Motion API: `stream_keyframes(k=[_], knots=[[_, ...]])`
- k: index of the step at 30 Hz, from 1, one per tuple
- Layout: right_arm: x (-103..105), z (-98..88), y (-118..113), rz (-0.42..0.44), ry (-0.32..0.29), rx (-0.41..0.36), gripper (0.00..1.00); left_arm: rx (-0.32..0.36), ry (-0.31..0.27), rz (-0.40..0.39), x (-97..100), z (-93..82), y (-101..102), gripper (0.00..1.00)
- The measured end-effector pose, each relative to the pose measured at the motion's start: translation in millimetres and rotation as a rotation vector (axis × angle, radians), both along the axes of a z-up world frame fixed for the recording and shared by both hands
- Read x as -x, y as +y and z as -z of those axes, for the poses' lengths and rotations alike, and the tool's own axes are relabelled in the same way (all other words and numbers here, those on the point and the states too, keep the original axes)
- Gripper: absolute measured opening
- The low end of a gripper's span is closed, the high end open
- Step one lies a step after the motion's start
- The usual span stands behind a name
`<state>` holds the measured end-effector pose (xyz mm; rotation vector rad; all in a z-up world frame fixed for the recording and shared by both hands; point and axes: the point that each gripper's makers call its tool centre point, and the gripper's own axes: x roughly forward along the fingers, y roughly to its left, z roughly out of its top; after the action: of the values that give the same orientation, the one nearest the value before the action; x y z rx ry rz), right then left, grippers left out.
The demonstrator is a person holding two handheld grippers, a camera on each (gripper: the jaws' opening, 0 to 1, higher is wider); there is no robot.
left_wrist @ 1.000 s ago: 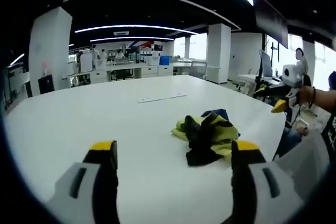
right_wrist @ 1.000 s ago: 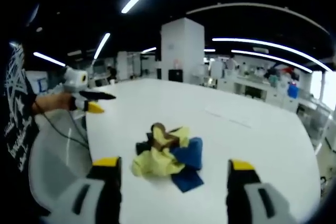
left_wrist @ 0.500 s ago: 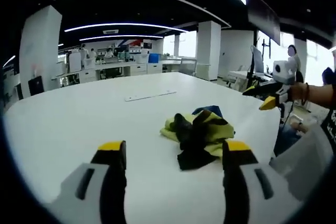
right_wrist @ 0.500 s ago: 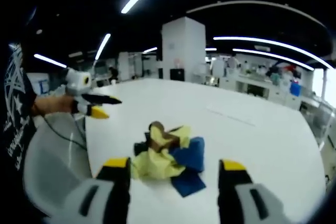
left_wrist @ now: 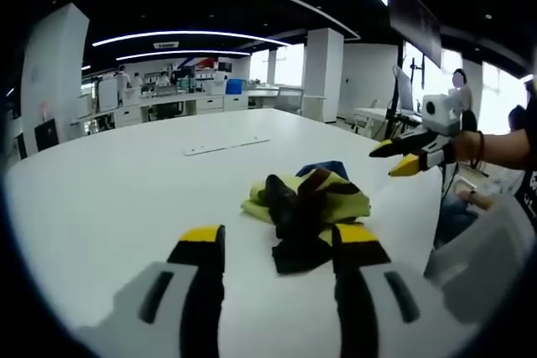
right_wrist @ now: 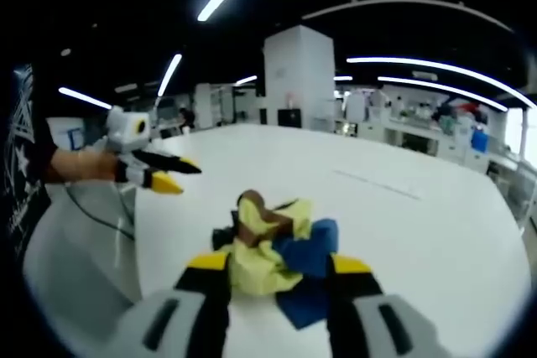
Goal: Fold the garment on the visible template until the final outline fits inside the template.
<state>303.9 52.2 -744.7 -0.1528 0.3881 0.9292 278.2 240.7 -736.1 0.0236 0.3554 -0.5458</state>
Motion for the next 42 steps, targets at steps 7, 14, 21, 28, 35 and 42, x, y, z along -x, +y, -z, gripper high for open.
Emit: stream_keyframes(k=[7,14,21,28,35,42], knots=[[-10.4,17.8,9.2,-0.018,0.028,0.016,0.29,-0.004,0.020,0.035,-10.7,9.9,-6.9,0.40],[-11.0,30.4,20.6,-0.038,0.050,0.034,0.21,-0.007,0.043,0.078,-17.7,21.1,-21.3,0.35],[-17.0,39.1,27.5,-0.032,0.063,0.051,0.16,-0.008,0.058,0.103,-29.9,34.2,-21.1,0.31],[-25.7,47.0,33.1,-0.017,0.069,0.060,0.12,-0.003,0.081,0.131,-39.9,43.1,-24.7,0.24],[-32.9,52.3,34.5,0.006,0.087,0.064,0.02,0.006,0.114,0.176,-46.2,52.9,-34.3,0.16],[-31.4,57.8,37.8,-0.022,0.058,0.128,0.00,-0.012,0.135,0.201,-53.7,65.5,-36.4,0.13]])
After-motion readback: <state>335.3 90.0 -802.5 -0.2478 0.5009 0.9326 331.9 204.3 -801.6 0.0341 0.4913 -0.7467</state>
